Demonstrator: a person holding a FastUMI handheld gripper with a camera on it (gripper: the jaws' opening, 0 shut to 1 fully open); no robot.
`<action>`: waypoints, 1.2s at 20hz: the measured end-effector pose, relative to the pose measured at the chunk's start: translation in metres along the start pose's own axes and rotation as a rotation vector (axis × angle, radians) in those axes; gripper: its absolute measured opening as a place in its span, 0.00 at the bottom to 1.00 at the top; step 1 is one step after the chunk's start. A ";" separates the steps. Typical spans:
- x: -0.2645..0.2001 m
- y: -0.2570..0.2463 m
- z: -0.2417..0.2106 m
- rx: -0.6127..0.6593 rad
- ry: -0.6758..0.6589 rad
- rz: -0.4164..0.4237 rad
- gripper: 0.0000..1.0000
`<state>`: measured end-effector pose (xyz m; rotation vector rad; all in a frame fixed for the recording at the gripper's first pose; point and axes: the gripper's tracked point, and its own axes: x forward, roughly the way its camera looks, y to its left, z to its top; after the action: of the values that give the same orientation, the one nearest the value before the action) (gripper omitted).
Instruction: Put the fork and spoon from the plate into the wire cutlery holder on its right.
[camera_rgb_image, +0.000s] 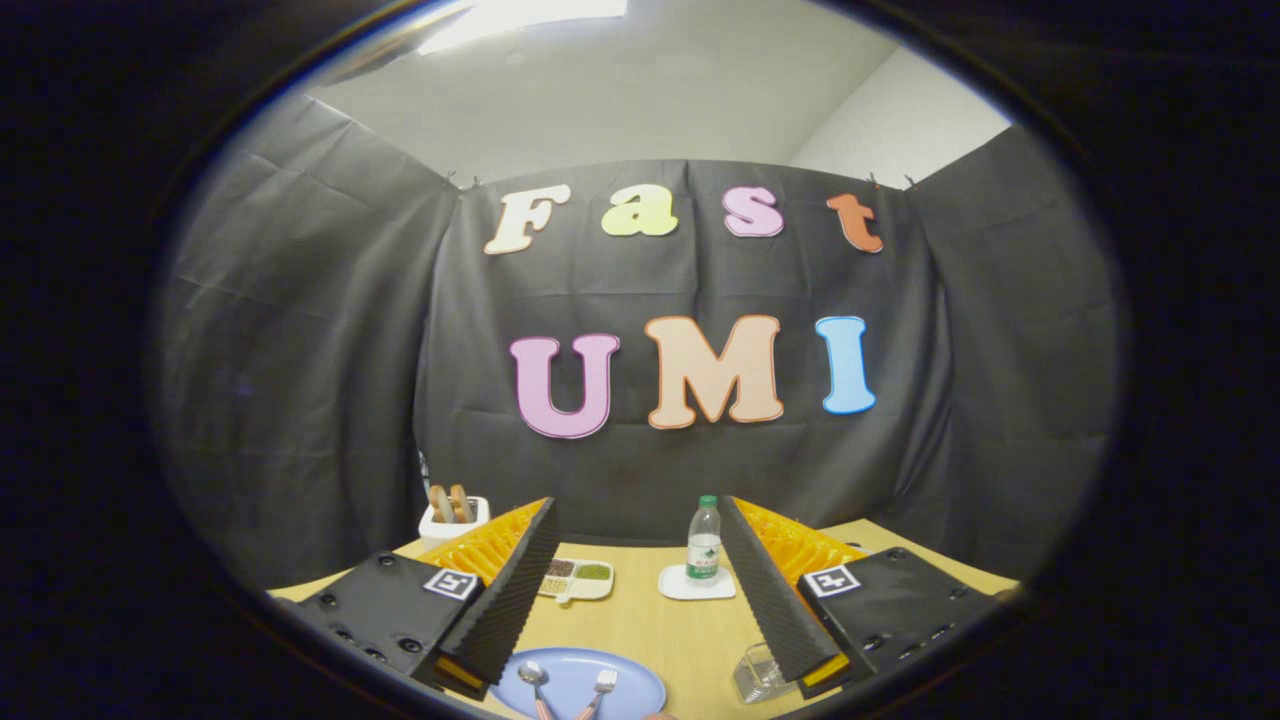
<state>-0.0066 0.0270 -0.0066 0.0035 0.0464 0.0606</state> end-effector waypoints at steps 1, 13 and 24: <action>0.001 0.003 -0.004 0.002 0.009 0.009 1.00; -0.003 0.008 -0.113 0.033 0.319 0.038 1.00; -0.017 0.021 -0.217 0.010 0.617 0.080 1.00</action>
<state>-0.0347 0.0479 -0.2222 -0.0035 0.6639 0.1400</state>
